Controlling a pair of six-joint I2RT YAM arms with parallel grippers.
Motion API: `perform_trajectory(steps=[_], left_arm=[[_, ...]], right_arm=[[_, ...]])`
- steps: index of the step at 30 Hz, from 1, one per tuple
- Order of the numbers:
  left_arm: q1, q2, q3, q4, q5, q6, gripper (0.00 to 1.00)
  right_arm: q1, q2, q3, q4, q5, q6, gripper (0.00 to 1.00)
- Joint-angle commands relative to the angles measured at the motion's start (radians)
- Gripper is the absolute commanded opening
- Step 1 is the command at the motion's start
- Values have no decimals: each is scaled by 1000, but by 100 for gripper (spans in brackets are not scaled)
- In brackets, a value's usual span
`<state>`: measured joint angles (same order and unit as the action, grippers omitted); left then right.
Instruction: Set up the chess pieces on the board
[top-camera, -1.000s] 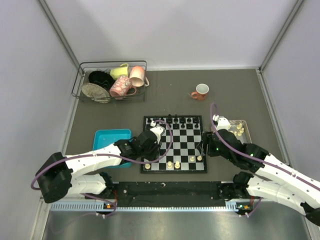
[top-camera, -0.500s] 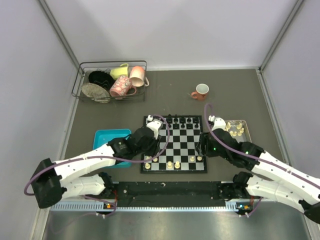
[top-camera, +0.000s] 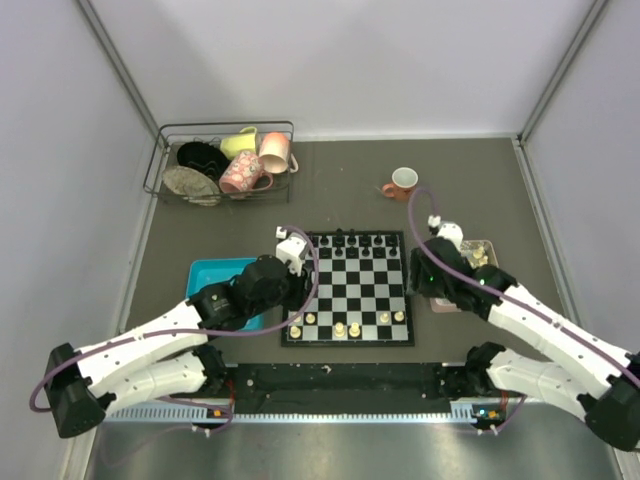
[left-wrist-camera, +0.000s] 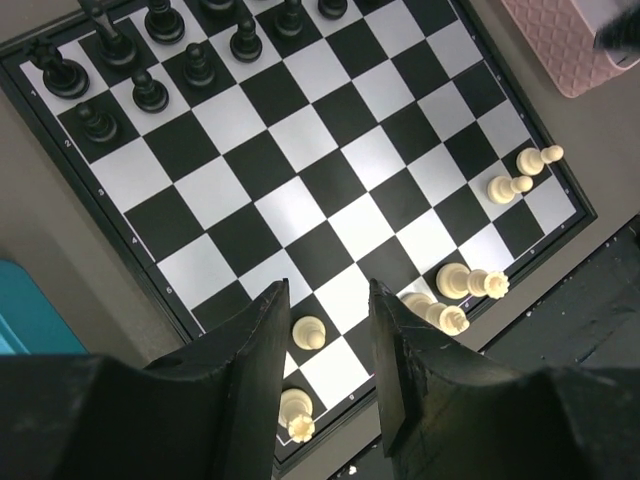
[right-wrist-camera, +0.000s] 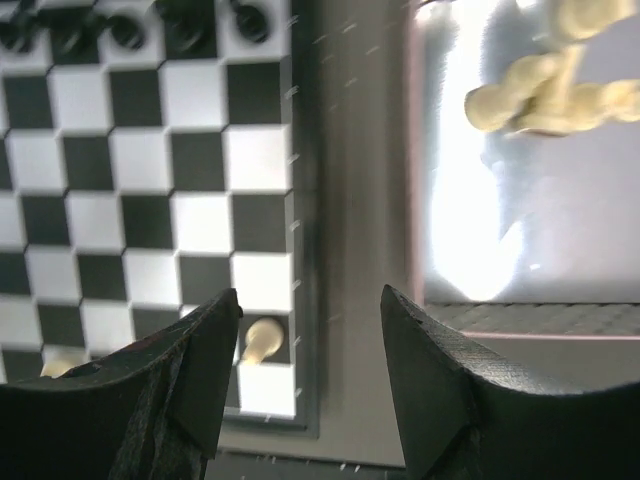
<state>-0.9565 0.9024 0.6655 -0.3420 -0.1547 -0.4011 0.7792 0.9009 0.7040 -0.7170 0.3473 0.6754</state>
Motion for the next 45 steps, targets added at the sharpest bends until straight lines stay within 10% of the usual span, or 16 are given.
perform_trajectory(steps=[1,16,40,45], left_arm=[[-2,-33,-38,40,-13,-11,43],[-2,-85,-78,32,3,-25,43],[-2,-109,-115,43,27,-36,43],[-2,-114,-118,43,29,-38,43]], right_arm=[[-170,68,83,2,24,-68,59],[-504,233,95,160,-108,-178,51],[-560,440,71,261,-123,-195,30],[-561,437,60,263,-122,-194,9]])
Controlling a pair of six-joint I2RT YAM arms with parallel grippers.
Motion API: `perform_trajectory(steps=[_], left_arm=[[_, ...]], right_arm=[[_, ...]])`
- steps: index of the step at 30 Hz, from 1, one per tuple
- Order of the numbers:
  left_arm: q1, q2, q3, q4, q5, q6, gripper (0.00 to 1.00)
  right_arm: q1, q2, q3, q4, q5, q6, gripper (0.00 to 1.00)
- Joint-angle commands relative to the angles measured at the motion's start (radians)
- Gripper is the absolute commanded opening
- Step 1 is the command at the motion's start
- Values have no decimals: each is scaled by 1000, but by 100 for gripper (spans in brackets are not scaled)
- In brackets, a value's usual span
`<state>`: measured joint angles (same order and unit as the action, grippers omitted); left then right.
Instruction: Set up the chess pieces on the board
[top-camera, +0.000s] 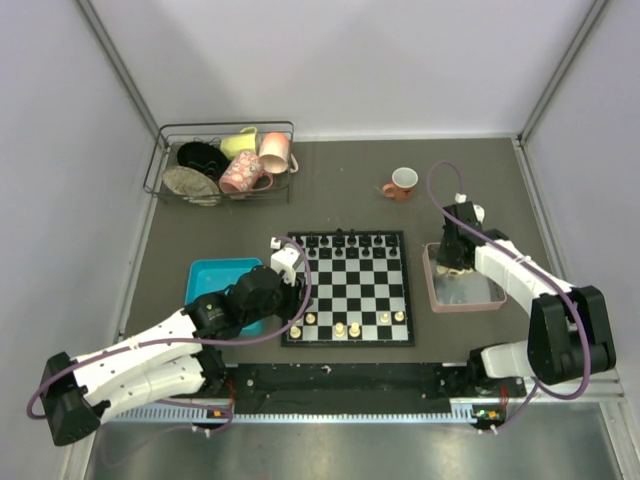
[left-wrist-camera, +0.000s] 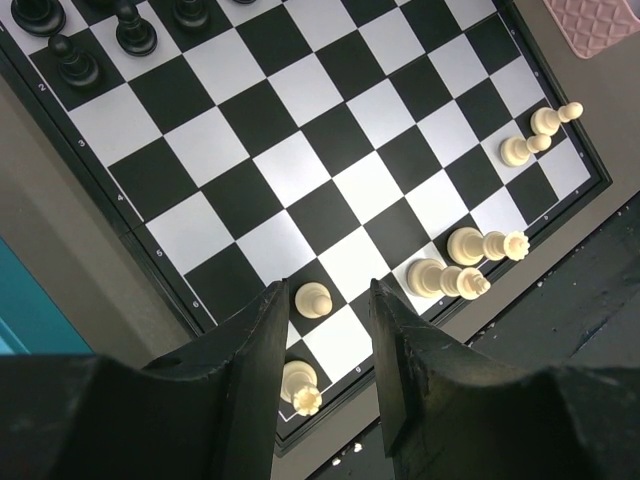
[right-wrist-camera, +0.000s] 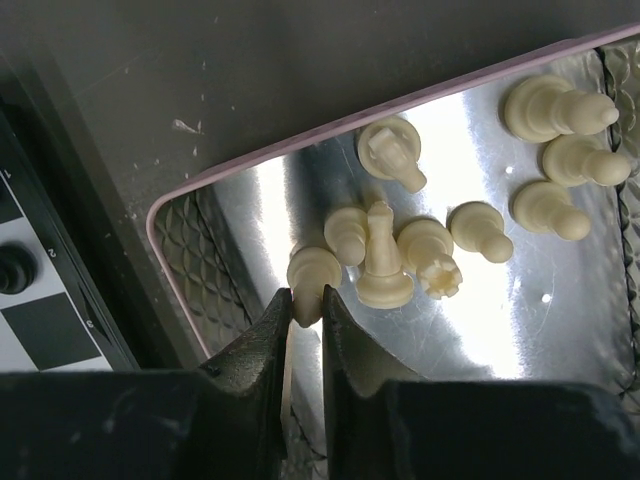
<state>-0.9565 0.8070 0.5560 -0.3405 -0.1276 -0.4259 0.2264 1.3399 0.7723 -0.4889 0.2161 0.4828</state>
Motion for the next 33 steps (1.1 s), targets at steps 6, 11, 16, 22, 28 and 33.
perform_trajectory(steps=[6,11,16,22,28,33], left_arm=[[-2,-19,-8,43,2,-13,43],[-2,-16,-7,46,2,-17,43],[-2,-17,-8,49,-1,-28,44],[-2,-64,-33,54,-66,-80,44],[36,-185,-84,46,-187,-171,48],[296,-186,-83,43,45,-160,48]], right_arm=[[-9,-85,22,-8,-4,-13,3],[8,-201,81,-95,-8,-32,0],[250,-222,194,-158,111,-27,0],[566,-136,282,-163,62,3,0],[741,-93,285,-162,29,31,0],[864,-62,305,-136,-32,-4,1]])
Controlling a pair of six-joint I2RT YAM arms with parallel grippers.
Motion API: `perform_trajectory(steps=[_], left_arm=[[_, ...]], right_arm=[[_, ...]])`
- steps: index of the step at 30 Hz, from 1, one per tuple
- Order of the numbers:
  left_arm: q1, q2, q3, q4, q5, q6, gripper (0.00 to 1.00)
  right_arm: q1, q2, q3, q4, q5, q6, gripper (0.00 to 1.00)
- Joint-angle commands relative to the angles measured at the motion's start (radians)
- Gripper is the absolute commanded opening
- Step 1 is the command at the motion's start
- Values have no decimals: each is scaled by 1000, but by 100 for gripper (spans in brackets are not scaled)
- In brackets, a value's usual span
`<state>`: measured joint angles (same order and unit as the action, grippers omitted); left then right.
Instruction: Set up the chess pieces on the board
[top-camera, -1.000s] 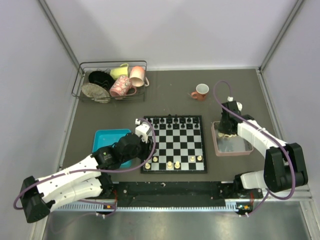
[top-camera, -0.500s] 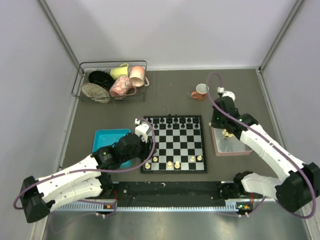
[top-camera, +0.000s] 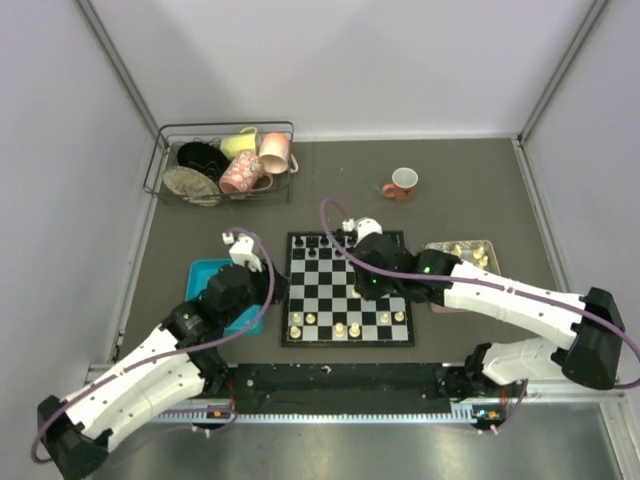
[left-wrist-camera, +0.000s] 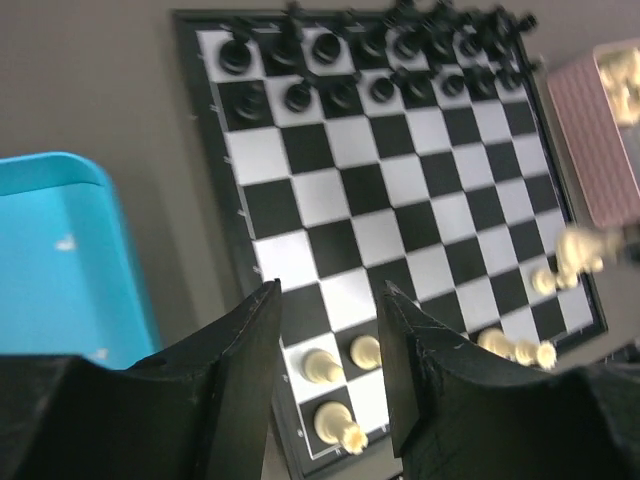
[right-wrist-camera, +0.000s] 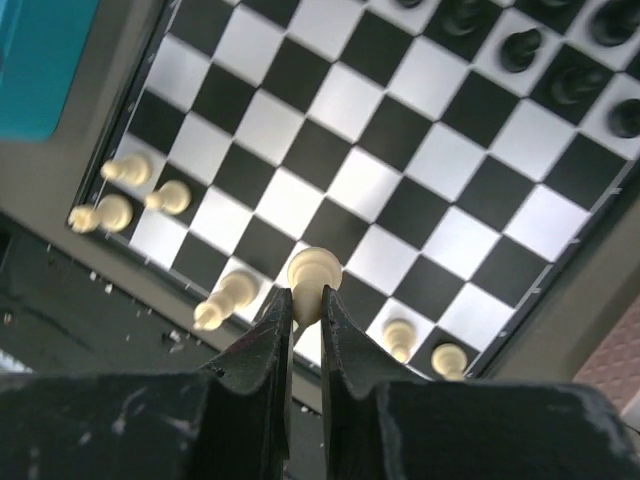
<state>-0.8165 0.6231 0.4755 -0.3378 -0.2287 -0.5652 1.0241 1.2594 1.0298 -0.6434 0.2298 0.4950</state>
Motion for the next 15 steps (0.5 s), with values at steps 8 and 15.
perform_trajectory(steps=[8,15], left_arm=[[347,4,-14,57,307,1,47],[349,-14,-29,56,312,4,47]], right_arm=[[171,112,107,37,-84,-73,1],[248,216,168,42,-66,-96,1]])
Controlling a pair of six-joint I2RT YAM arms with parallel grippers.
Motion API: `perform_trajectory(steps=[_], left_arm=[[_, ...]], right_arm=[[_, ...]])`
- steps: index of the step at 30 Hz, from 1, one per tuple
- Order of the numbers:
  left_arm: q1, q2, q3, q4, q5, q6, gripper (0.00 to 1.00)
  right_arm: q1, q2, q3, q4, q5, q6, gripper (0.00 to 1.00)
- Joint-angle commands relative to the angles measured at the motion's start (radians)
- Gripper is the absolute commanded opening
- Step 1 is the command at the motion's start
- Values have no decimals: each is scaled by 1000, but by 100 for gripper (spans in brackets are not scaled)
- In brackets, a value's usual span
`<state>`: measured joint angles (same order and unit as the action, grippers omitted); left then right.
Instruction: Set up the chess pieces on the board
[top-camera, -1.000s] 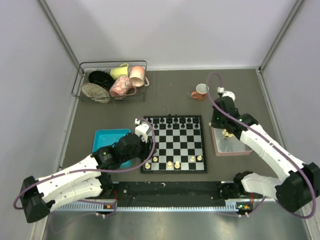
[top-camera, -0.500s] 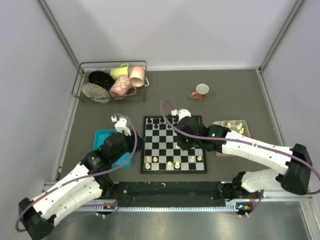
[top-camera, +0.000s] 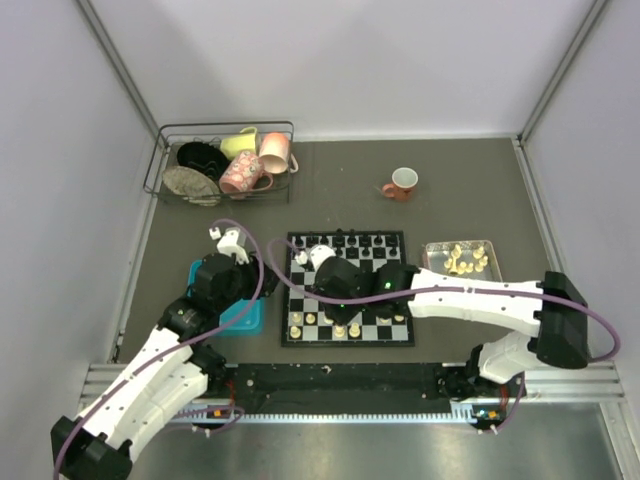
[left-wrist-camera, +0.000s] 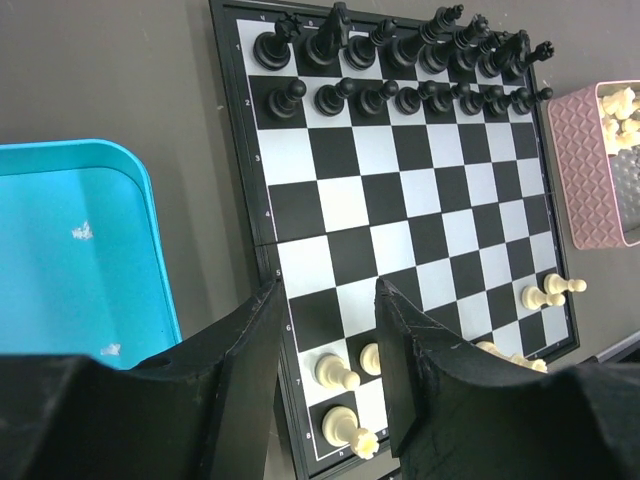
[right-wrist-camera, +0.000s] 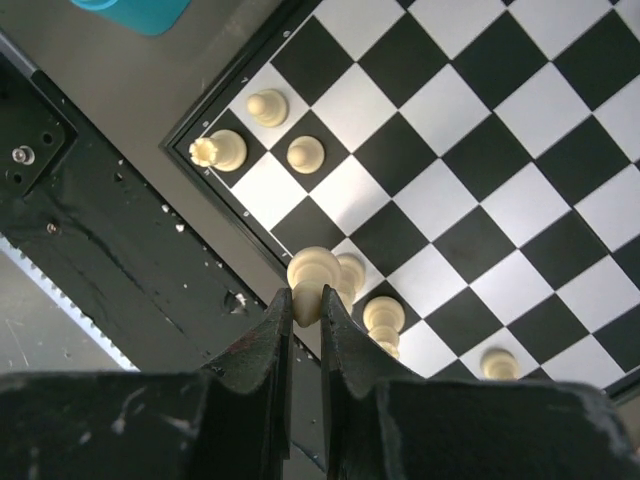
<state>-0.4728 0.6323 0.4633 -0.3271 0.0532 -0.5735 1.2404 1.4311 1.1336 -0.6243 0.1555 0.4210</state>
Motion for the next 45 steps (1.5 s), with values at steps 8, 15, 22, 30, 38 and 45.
perform_trajectory(steps=[8,15,22,30,38,45], left_arm=[[7,-37,-28,28,22,26,47],[23,-23,-11,14,40,50,48],[26,-33,-9,10,40,50,49],[28,-43,-15,8,48,50,49],[30,-51,-15,0,50,50,49],[30,-52,-17,8,51,50,49]], right_arm=[[88,123,94,26,10,-25,2],[111,175,94,34,26,-4,3],[111,203,83,35,72,10,3],[111,235,68,74,65,25,3],[111,255,64,78,78,25,4],[111,262,49,77,99,28,4]])
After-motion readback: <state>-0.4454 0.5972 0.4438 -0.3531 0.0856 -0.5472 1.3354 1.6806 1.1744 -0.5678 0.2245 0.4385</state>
